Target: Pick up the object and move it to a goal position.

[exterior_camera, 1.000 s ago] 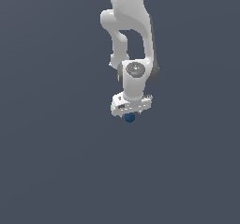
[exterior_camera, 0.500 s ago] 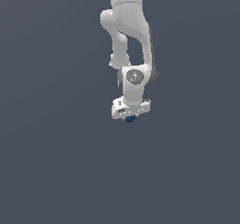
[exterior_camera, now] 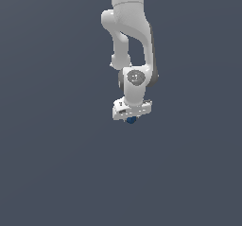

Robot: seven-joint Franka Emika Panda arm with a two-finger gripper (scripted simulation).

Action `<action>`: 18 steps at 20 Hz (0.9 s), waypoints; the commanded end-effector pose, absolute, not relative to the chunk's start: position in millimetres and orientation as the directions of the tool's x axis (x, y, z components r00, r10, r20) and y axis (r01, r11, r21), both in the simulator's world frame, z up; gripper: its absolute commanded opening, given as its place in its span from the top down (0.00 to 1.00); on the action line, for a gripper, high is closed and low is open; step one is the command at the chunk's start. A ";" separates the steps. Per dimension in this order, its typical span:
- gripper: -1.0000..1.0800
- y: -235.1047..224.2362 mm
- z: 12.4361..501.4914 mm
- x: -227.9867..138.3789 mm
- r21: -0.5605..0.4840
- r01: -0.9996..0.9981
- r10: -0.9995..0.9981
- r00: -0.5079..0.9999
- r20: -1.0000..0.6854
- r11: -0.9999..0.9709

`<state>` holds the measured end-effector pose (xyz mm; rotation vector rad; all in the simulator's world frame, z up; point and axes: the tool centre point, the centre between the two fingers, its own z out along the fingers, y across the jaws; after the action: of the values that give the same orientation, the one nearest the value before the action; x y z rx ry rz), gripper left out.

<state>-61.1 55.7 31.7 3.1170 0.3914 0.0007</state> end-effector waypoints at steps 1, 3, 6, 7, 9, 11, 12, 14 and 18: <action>1.00 55.5 31.8 -61.2 0.000 0.247 0.247 0.969 0.000 -0.969; 1.00 53.3 33.1 -62.1 0.000 0.247 0.247 0.969 0.000 -0.969; 1.00 46.0 37.8 -65.0 0.000 0.247 0.247 0.969 0.000 -0.969; 1.00 42.4 40.0 -66.5 0.000 0.247 0.247 0.969 0.000 -0.969; 1.00 33.7 45.6 -70.0 0.000 0.247 0.247 0.969 0.000 -0.969; 1.00 22.6 52.6 -74.4 0.000 0.247 0.247 0.969 0.000 -0.969; 1.00 16.2 56.7 -76.9 0.000 0.247 0.247 0.969 0.000 -0.969; 1.00 1.9 65.8 -82.6 0.000 0.247 0.247 0.969 0.000 -0.969; 1.00 -32.1 87.6 -95.9 0.000 0.247 0.247 0.969 0.000 -0.969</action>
<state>-90.8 -18.6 78.7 3.1170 0.3928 -0.0015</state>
